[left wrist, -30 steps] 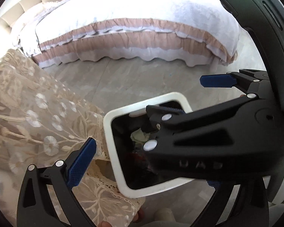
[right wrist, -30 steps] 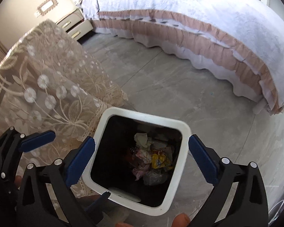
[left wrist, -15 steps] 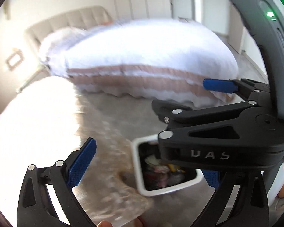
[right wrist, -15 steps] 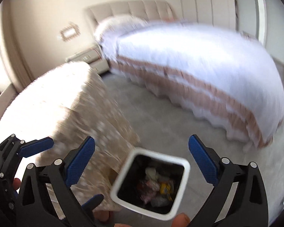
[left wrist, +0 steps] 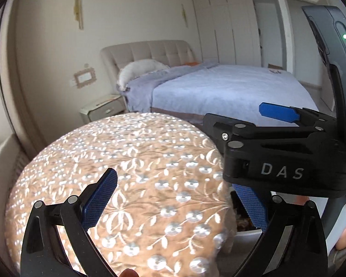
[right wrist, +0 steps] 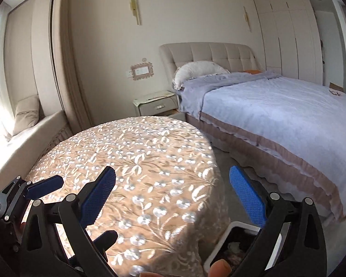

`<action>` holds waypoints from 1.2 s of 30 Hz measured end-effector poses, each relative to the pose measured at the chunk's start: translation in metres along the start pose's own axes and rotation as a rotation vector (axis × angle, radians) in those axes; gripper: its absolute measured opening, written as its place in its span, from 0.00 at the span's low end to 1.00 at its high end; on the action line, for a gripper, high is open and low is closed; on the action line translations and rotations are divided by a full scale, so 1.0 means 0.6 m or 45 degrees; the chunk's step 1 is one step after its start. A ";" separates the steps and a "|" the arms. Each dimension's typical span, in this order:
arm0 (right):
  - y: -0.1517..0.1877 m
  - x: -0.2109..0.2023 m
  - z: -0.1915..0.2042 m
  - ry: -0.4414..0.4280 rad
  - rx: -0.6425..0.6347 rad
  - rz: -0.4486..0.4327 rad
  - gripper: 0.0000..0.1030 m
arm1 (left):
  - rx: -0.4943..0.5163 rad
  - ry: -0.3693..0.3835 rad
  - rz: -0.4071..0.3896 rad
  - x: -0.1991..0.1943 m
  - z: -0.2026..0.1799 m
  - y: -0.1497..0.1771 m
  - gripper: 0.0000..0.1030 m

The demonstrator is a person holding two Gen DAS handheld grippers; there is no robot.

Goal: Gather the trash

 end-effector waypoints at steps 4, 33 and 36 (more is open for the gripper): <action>-0.014 -0.013 0.080 -0.031 -0.086 -0.066 0.95 | -0.101 -0.046 -0.050 -0.037 0.059 0.009 0.95; 0.003 -0.086 0.411 -0.190 -0.449 -0.235 0.95 | -0.437 -0.511 -0.232 -0.241 0.294 0.120 0.95; 0.001 -0.094 0.415 -0.179 -0.467 -0.260 0.95 | -0.457 -0.502 -0.239 -0.248 0.299 0.122 0.95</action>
Point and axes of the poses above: each gripper's, at about its wrist camera, not at the fingertips, and x roughly the way its jaws point, z to its left, y to its underside, the point moved 2 cm from there along x, roughly the way its jaws point, and after that the axes turned 7 degrees about z, right-handed, at the moved point
